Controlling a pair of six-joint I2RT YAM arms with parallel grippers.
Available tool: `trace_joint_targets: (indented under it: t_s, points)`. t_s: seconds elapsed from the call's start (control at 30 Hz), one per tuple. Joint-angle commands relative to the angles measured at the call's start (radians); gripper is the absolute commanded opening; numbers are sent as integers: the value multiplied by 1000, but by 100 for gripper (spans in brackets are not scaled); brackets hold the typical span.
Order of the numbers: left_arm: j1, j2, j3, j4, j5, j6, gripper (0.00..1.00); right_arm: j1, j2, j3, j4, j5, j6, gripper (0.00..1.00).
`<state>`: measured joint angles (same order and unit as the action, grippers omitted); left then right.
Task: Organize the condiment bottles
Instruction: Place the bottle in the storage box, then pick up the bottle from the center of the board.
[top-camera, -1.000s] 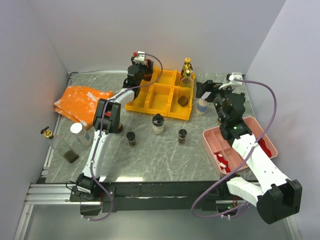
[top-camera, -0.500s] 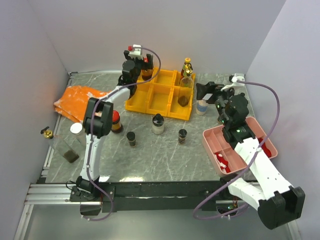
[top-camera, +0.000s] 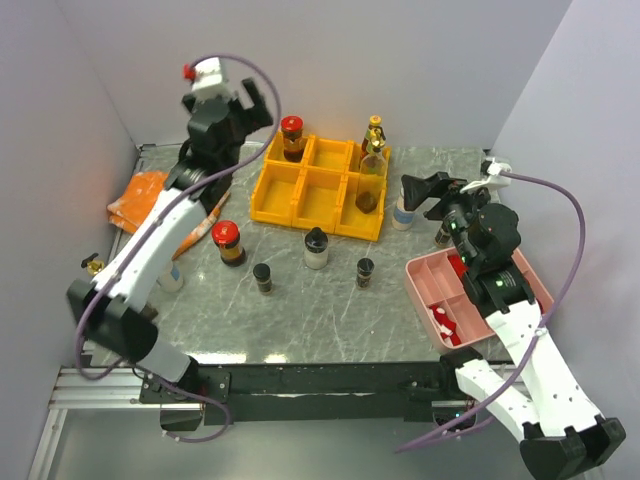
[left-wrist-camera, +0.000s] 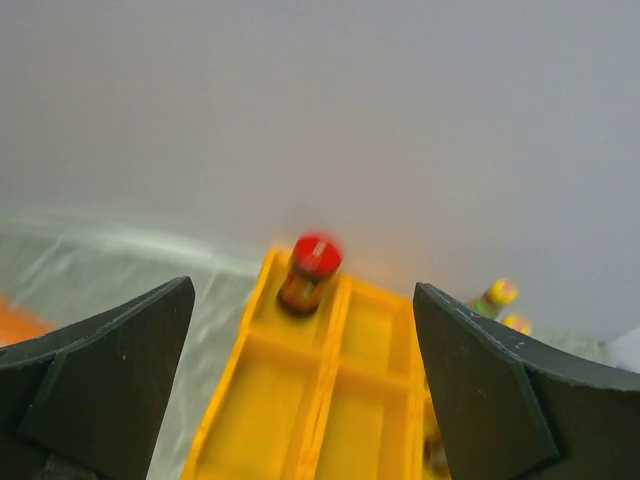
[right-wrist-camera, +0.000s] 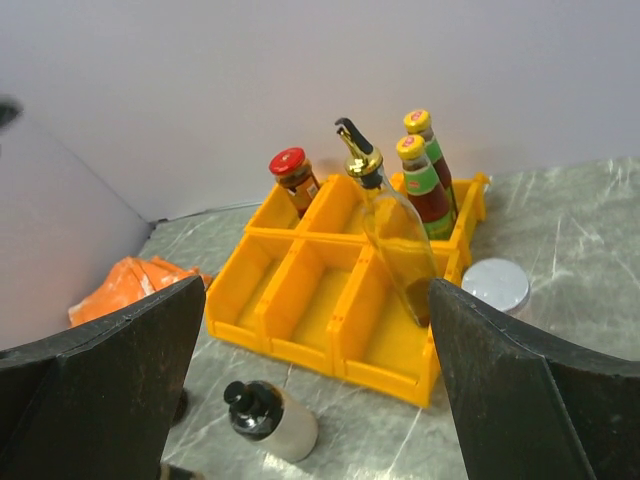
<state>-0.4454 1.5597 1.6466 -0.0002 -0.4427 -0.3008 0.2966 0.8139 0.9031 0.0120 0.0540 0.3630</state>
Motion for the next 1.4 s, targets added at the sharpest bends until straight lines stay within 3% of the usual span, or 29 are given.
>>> trace_joint_targets:
  t_s: [0.0,0.17,0.37,0.8,0.97,1.17,1.37]
  points:
    - [8,-165,-218,-323,-100,-210,96,3,-27,57,-89,-11,59,100]
    - [-16,-364,-552,-268,-82,-270,97,4,-64,-21,-18,-144,89,100]
    - [-105,-467,-787,-115,-272,-265,96,6,-93,-61,19,-227,111,100]
    - [-177,-475,-988,61,-513,-285,97,4,-98,-70,14,-210,73,100]
    - [-177,-513,-1102,235,-447,-216,98,6,-84,-75,17,-217,73,100]
    - [-177,-454,-1131,350,-436,-184,99,4,-84,-87,28,-223,74,100]
    - [-177,-366,-1088,336,-441,-204,99,6,-97,-89,22,-214,70,100]
